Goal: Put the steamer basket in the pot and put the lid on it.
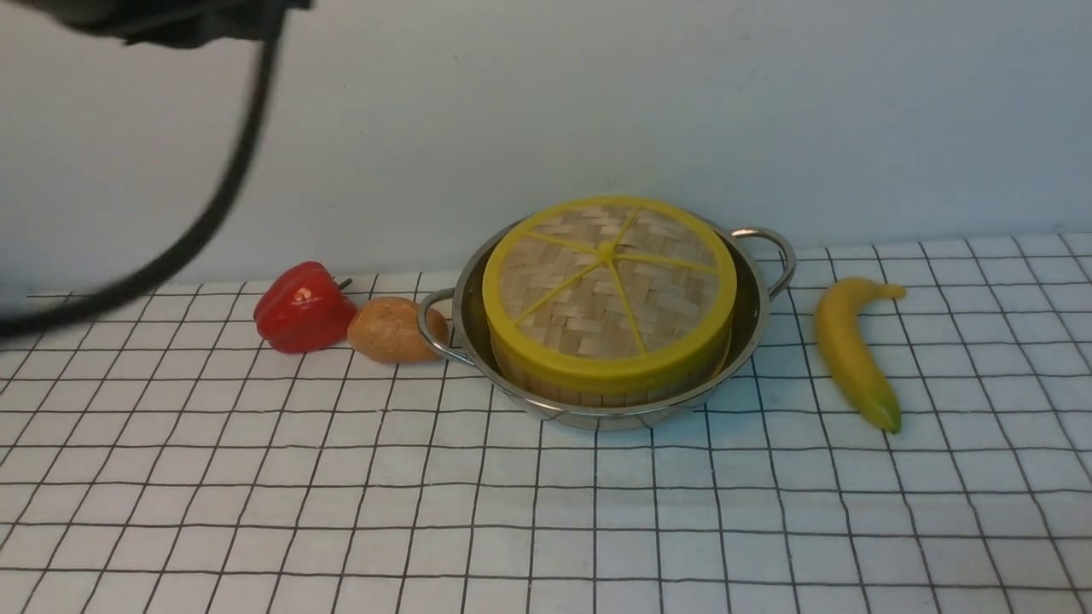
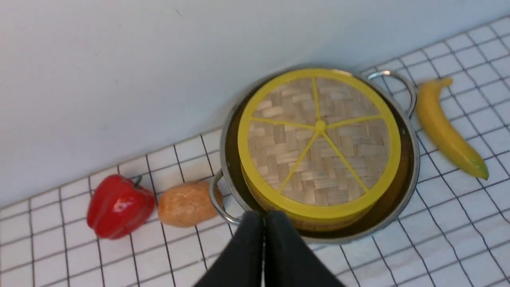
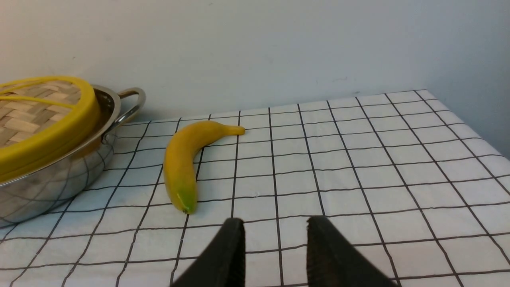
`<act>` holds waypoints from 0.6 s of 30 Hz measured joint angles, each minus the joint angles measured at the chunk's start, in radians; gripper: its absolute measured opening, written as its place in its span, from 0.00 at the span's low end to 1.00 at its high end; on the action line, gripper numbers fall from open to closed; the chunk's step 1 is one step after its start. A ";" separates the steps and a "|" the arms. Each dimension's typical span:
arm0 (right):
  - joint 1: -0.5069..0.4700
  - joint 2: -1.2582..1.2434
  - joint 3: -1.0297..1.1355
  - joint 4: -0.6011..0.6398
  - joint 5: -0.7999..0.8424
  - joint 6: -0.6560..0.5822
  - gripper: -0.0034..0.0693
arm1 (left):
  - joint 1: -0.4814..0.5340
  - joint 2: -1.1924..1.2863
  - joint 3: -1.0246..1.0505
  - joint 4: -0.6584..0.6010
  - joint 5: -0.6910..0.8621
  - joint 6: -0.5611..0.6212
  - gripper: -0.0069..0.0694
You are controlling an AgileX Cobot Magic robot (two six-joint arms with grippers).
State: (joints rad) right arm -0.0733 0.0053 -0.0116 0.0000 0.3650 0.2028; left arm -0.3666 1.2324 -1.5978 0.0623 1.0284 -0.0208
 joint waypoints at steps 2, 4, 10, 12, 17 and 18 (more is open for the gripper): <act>0.000 0.000 0.000 0.000 0.000 0.000 0.38 | 0.110 -0.179 0.248 -0.062 -0.200 0.051 0.11; 0.000 0.000 0.000 0.000 0.000 0.000 0.38 | 0.167 -0.251 0.369 -0.105 -0.272 0.076 0.11; 0.000 0.000 0.000 0.000 0.000 0.000 0.38 | 0.444 -0.576 0.994 -0.295 -0.555 0.311 0.12; 0.000 0.000 0.000 0.000 0.000 0.000 0.38 | 0.482 -0.693 1.151 -0.331 -0.646 0.342 0.12; 0.000 0.000 0.000 0.000 0.000 -0.001 0.38 | 0.500 -0.943 1.406 -0.358 -0.770 0.357 0.13; 0.000 0.000 0.000 0.000 0.000 -0.001 0.38 | 0.500 -0.994 1.450 -0.358 -0.772 0.358 0.13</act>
State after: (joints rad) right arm -0.0733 0.0053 -0.0116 0.0000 0.3650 0.2018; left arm 0.1329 0.2385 -0.1476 -0.2959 0.2560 0.3368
